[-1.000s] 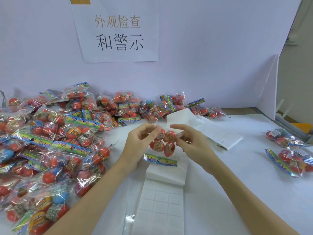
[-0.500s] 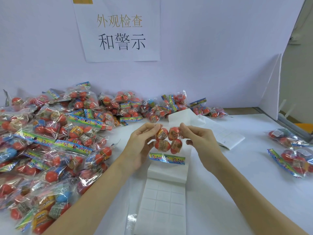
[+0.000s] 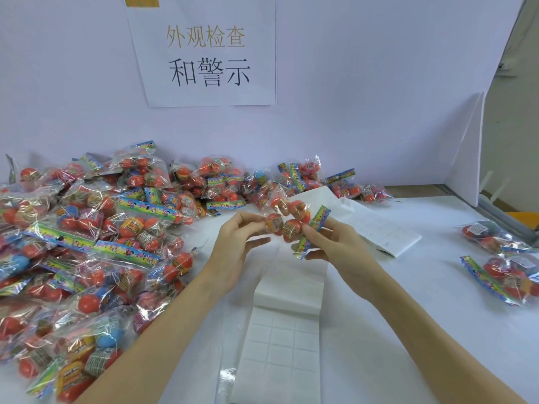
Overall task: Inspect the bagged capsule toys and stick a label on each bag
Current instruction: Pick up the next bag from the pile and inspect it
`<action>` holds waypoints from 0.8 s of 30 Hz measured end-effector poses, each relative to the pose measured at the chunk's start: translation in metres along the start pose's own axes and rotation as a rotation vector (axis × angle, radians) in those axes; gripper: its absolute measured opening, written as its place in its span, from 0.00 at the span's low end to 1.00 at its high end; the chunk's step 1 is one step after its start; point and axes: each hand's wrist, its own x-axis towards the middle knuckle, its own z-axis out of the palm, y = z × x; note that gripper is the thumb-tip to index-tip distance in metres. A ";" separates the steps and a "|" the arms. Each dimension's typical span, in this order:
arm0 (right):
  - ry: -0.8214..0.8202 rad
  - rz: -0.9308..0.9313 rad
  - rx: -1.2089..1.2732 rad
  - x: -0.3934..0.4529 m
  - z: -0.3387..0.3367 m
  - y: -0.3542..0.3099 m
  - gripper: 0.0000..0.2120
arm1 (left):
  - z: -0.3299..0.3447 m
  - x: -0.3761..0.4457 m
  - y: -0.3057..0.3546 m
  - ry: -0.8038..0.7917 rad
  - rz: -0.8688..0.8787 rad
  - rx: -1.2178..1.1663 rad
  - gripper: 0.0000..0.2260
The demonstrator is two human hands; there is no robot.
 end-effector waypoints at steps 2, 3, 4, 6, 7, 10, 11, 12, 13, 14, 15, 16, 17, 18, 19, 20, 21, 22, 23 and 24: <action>0.029 -0.053 -0.157 0.000 -0.003 0.000 0.08 | 0.000 0.000 0.002 -0.048 -0.006 0.011 0.08; 0.053 -0.096 -0.258 -0.001 -0.003 0.001 0.09 | 0.001 0.000 0.002 -0.063 0.000 0.045 0.11; 0.075 -0.134 -0.354 -0.001 -0.003 0.001 0.10 | 0.001 -0.001 0.002 -0.054 0.017 0.099 0.13; 0.085 -0.170 -0.460 -0.002 0.000 0.003 0.09 | 0.002 -0.003 -0.001 0.013 0.061 0.204 0.08; 0.071 -0.167 -0.462 -0.002 0.000 0.003 0.08 | 0.002 -0.003 -0.002 0.036 0.075 0.234 0.06; -0.010 -0.118 -0.323 -0.007 0.001 0.002 0.12 | 0.005 -0.003 -0.004 0.070 0.096 0.260 0.06; -0.009 -0.137 -0.333 -0.009 0.002 0.001 0.18 | 0.005 -0.003 -0.003 0.085 0.099 0.256 0.06; 0.009 -0.175 -0.394 -0.010 0.003 0.001 0.22 | 0.005 -0.003 -0.003 0.096 0.101 0.256 0.07; 0.032 -0.225 -0.467 -0.011 0.005 0.000 0.23 | 0.005 -0.004 -0.003 0.098 0.102 0.253 0.08; 0.057 -0.266 -0.512 -0.011 0.006 -0.001 0.22 | 0.006 -0.005 -0.002 0.093 0.101 0.249 0.11; 0.091 -0.284 -0.527 -0.010 0.007 -0.002 0.21 | 0.006 -0.006 -0.001 0.088 0.099 0.243 0.13; 0.129 -0.287 -0.526 -0.008 0.006 -0.002 0.22 | 0.007 -0.007 -0.001 0.090 0.090 0.236 0.16; 0.163 -0.282 -0.519 -0.007 0.006 -0.002 0.25 | 0.007 -0.007 0.000 0.096 0.079 0.226 0.17; 0.184 -0.277 -0.502 -0.006 0.005 -0.002 0.27 | 0.008 -0.007 0.002 0.103 0.065 0.218 0.17; 0.193 -0.276 -0.490 -0.006 0.004 -0.001 0.27 | 0.008 -0.006 0.004 0.111 0.052 0.213 0.16; 0.197 -0.283 -0.497 -0.005 0.004 -0.001 0.27 | 0.008 -0.006 0.005 0.118 0.044 0.211 0.16; 0.206 -0.298 -0.526 -0.005 0.004 0.001 0.27 | 0.008 -0.006 0.006 0.124 0.040 0.209 0.16; 0.219 -0.318 -0.562 -0.005 0.005 0.002 0.26 | 0.009 -0.007 0.006 0.133 0.041 0.208 0.16; 0.224 -0.326 -0.592 -0.004 0.004 0.003 0.24 | 0.009 -0.008 0.007 0.147 0.055 0.215 0.16; 0.219 -0.317 -0.611 -0.004 0.004 0.004 0.22 | 0.009 -0.008 0.007 0.167 0.085 0.231 0.17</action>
